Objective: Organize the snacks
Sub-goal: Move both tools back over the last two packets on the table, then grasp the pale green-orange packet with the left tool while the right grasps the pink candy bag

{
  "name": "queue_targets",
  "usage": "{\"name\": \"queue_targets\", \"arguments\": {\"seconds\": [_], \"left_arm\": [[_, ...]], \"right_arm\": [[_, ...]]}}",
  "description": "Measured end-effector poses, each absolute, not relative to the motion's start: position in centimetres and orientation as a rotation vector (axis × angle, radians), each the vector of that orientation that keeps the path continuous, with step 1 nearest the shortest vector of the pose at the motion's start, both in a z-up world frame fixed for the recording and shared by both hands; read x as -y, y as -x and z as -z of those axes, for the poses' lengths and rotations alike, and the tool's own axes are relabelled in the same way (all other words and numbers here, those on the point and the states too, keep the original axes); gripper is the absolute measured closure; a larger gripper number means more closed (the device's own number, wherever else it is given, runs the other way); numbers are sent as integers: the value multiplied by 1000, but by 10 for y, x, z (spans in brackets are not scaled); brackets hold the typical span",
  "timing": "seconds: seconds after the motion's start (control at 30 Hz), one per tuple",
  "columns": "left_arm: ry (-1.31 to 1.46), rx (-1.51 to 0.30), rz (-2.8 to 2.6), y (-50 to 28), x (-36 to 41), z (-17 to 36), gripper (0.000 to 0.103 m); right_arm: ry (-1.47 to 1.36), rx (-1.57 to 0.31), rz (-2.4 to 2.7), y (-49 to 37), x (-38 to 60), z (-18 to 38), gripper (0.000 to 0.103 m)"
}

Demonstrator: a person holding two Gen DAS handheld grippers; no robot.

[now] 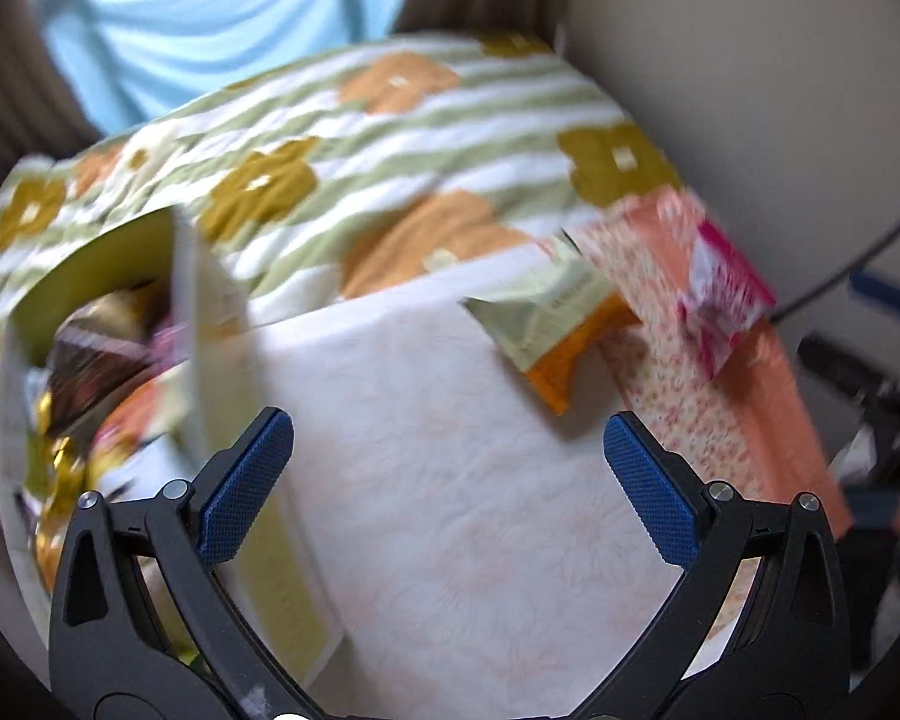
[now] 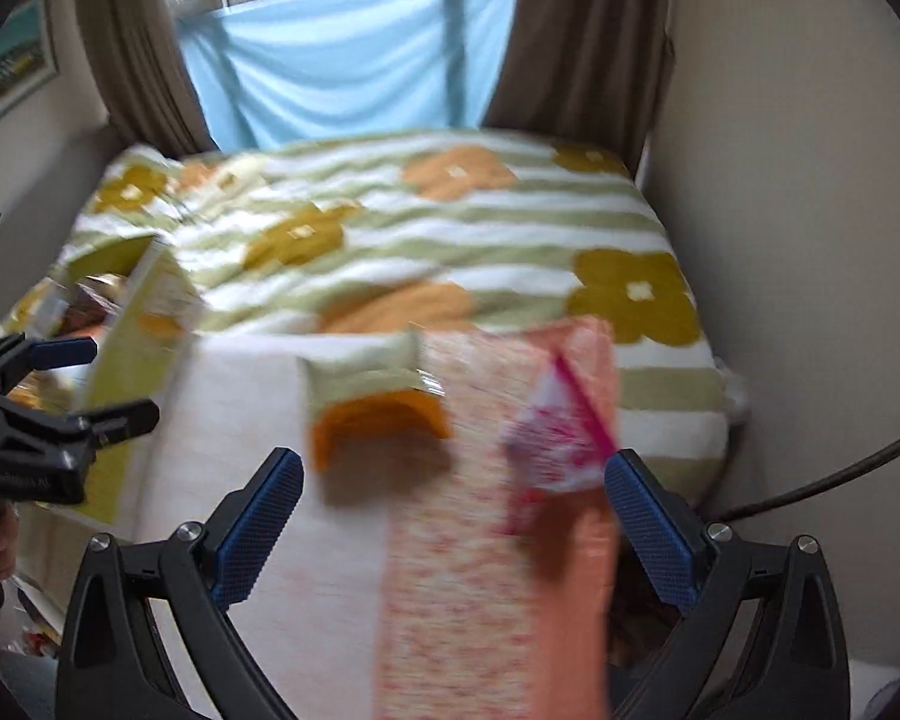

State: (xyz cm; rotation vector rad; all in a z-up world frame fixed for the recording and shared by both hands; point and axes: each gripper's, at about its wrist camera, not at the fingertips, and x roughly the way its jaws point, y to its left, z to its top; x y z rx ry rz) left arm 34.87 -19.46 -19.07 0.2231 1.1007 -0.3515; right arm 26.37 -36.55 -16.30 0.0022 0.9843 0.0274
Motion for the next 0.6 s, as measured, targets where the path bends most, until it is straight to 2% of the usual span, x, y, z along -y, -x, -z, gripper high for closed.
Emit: {"name": "queue_targets", "arguments": {"seconds": [0.27,0.6], "left_arm": [[-506,-1126,449,-380,285,235,1],[-804,-1144,592,-416,337,288,1]], "right_arm": [[10,-1115,7,-292,419,204,3],[69,-1121,4,-309,425,229,3]]}}
